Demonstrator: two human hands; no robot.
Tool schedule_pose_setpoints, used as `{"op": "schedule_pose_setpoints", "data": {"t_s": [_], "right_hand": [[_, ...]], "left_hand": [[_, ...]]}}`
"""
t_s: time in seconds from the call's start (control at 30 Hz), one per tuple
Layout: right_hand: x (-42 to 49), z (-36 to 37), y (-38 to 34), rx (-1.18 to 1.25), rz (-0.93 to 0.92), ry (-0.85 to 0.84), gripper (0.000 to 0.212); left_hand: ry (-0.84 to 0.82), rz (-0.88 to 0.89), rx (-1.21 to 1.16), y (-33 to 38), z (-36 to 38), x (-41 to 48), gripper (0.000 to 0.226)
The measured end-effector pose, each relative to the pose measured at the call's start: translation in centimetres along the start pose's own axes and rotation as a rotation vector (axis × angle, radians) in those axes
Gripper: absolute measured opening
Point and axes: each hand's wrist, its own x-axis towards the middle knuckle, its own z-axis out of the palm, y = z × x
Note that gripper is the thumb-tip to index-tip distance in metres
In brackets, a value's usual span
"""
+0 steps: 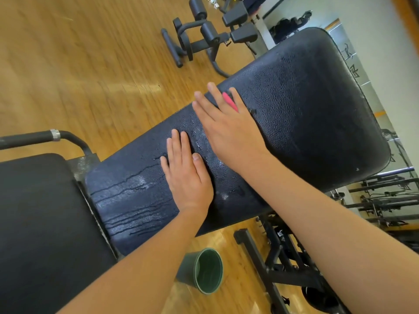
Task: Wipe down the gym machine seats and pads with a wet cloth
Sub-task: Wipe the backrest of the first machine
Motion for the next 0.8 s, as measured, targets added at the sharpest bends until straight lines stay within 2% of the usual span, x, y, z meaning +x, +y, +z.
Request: {"op": "schedule_pose_setpoints", "data": {"t_s": [0.27,0.47,0.6,0.8], "right_hand": [[-0.3,0.1,0.1,0.033,0.012,0.034,0.052],[-8.5,-1.2,-0.4,0.106,0.048,-0.015,0.060],[-13.9,-1.6,-1.1,0.117,0.056,-0.060,0.073],[-14.3,-1.7,-1.3,0.130,0.050,-0.069,0.076]], "left_hand": [[0.001,0.004,-0.006,-0.2,0.0,0.0,0.052],[-0.007,0.007,0.005,-0.3,0.1,0.1,0.053],[-0.017,0.003,0.013,-0.4,-0.1,0.3,0.055],[-0.027,0.010,0.021,-0.5,-0.3,0.4,0.055]]}}
